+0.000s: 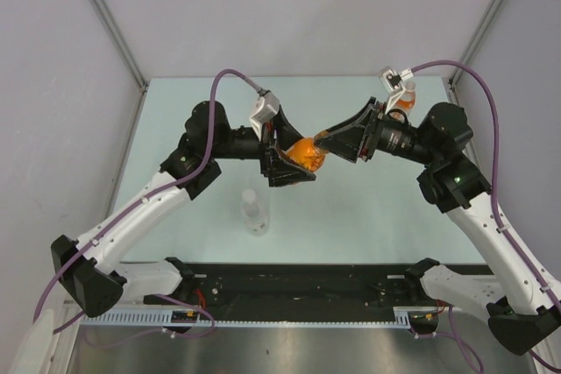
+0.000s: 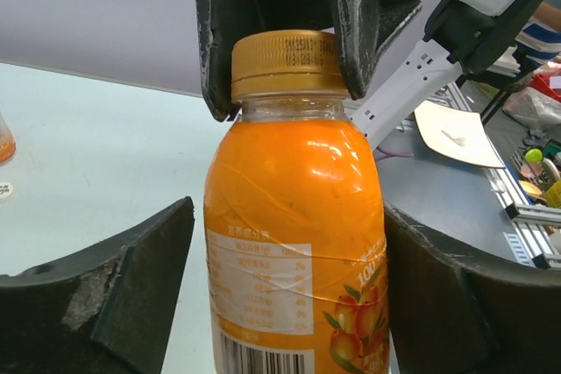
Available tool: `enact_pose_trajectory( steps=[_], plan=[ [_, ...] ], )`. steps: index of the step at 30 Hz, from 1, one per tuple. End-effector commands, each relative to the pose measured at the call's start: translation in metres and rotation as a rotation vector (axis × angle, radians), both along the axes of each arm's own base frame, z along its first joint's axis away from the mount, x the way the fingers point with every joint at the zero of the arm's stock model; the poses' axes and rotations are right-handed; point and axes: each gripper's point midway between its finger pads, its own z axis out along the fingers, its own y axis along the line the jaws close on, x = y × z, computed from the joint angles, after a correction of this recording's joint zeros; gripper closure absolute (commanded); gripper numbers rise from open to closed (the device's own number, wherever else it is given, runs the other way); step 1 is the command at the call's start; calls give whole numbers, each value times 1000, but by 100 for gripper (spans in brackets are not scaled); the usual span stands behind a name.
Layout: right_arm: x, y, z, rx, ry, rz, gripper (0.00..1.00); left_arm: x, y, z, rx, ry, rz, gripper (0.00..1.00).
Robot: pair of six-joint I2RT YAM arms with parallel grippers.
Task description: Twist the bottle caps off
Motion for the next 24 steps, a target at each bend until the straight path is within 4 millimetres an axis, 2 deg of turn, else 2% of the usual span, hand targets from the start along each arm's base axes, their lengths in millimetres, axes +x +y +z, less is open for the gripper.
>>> enact_pose_trajectory(
  steps=[1, 3, 4, 6, 8, 9, 10, 13, 14, 16, 17, 18, 20, 24],
  plan=[
    [-14, -6, 35, 58, -113, 5, 100, -5, 2, 4, -20, -48, -12, 21],
    [-14, -5, 34, 56, -112, 7, 100, -5, 2, 4, -21, -49, -14, 37],
    [-14, -4, 33, 55, -109, 9, 100, -5, 2, 3, -21, -52, -15, 55],
    [-14, -4, 32, 51, -101, 8, 100, -5, 2, 4, -23, -56, -12, 64],
    [-13, -4, 31, 49, -103, -2, 100, -5, 2, 4, -22, -58, -7, 67],
    [-13, -5, 32, 49, -104, -5, 94, -5, 3, 5, -24, -62, -3, 67],
    [-13, -5, 32, 50, -104, -13, 68, -4, 3, 5, -24, -68, 2, 67],
    [-12, -10, 37, 67, -103, -48, 33, -1, 5, 7, -26, -80, 29, 68],
    [-10, -11, 39, 72, -99, -62, 29, 4, 5, 7, -23, -82, 59, 69],
    [-5, -18, 46, 102, -88, -127, 22, 10, 6, 8, -23, -102, 106, 78],
    [-2, -21, 48, 112, -78, -158, 20, 20, 6, 6, -15, -100, 166, 84],
    [1, -25, 50, 121, -68, -189, 20, 25, 6, 7, -13, -105, 204, 99],
    [11, -32, 52, 145, -35, -268, 18, 39, 8, 3, 7, -111, 294, 100],
    [27, -36, 47, 165, 37, -371, 19, 48, 4, -2, 23, -171, 405, 100]
  ],
)
